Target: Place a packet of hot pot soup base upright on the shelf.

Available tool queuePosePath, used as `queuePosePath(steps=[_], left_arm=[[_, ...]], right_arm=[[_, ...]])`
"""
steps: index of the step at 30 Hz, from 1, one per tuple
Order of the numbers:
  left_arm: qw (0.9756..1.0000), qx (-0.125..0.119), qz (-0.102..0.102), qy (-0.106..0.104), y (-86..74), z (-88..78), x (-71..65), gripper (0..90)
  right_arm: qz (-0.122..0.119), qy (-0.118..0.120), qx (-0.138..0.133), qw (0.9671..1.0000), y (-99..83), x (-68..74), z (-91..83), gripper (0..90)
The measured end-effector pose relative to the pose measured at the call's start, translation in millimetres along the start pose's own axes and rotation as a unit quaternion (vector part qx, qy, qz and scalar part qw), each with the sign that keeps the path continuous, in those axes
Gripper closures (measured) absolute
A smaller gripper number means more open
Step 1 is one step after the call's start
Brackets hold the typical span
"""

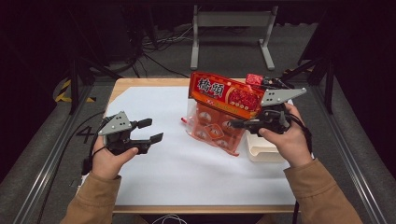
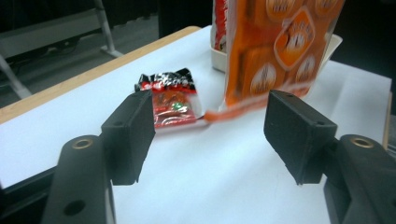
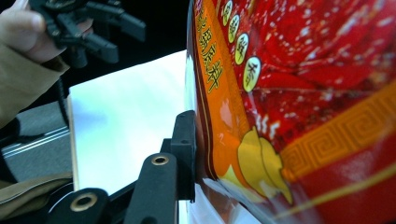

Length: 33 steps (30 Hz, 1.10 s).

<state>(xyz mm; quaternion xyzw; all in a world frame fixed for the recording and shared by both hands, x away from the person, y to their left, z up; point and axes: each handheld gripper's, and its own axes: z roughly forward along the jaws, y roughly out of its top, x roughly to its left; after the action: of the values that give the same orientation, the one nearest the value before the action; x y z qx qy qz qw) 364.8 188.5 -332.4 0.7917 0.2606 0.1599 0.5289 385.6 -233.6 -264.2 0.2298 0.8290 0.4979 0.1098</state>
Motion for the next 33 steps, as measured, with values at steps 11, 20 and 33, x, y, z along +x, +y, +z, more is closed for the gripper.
queuePosePath(steps=[11, 20, 33], left_arm=[[0.9996, 0.018, -0.017, 0.015, -13.5, -1.0, 11.3, 30.5], [0.9988, 0.028, -0.027, 0.029, -22.6, -4.0, 18.7, 27.1], [0.9981, 0.024, -0.046, 0.034, -27.3, -4.8, 25.1, 26.9]], right_arm=[[0.0, -0.048, -0.003, 0.9989, 5.3, -19.9, -27.5, 71.0], [0.009, -0.082, -0.01, 0.9965, -0.7, -34.4, -45.4, 71.0], [0.018, -0.12, -0.015, 0.9924, -7.2, -49.8, -70.9, 71.0]])
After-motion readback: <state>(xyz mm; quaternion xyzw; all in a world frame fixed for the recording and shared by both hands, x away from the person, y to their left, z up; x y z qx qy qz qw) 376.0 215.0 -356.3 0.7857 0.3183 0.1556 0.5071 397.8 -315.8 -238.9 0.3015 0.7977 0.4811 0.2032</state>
